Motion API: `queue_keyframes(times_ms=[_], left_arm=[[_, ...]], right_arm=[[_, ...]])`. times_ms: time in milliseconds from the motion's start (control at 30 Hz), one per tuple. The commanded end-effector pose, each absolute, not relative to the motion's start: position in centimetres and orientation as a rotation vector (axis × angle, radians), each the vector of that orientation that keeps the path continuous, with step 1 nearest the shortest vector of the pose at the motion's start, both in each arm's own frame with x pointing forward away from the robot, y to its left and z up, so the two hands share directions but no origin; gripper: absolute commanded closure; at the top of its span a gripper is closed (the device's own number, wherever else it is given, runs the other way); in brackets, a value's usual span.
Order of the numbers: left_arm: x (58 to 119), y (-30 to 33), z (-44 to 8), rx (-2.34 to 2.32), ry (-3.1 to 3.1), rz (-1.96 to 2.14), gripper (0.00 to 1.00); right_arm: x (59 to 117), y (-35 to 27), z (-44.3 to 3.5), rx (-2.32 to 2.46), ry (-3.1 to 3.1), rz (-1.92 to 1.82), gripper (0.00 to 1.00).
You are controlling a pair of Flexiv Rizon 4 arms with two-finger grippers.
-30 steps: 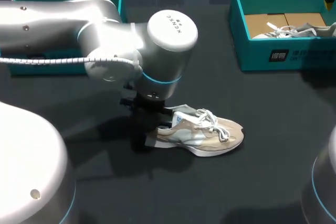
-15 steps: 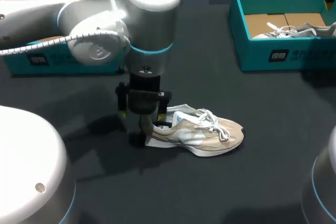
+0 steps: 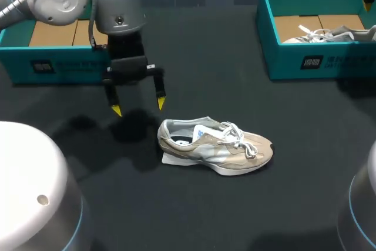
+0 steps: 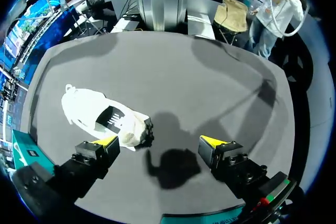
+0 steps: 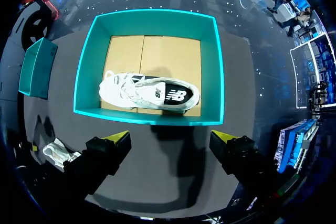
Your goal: Take the shoe out of the shoebox, open the shoe tongue, remove and reinsert the insole, then place the shoe into the shoebox
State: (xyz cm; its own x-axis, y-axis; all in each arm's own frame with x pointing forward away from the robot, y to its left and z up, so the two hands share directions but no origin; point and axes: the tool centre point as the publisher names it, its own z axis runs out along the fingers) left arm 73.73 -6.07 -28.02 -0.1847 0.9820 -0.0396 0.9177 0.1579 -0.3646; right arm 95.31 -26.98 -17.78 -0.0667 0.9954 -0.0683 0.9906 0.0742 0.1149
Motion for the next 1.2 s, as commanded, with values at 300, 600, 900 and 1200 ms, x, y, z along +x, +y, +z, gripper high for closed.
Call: queue_keyframes(times_ms=[300, 600, 900, 1200], left_arm=[[77.1, -3.8, -27.6, -1.175, -2.493, 0.836, 0.00], [77.0, -1.3, -28.4, -0.825, -2.551, 1.051, 0.00], [76.3, -0.5, -30.5, -0.471, -2.582, 1.204, 0.00], [76.2, -0.1, -30.5, -0.398, -2.588, 1.084, 0.00]], right_arm=[[95.3, -27.0, -17.8, 2.053, 2.203, 0.057, 0.00], [95.3, -27.0, -17.8, 2.053, 2.203, 0.057, 0.00], [95.3, -27.0, -17.8, 2.053, 2.203, 0.057, 0.00], [95.3, -27.0, -17.8, 2.053, 2.203, 0.057, 0.00]])
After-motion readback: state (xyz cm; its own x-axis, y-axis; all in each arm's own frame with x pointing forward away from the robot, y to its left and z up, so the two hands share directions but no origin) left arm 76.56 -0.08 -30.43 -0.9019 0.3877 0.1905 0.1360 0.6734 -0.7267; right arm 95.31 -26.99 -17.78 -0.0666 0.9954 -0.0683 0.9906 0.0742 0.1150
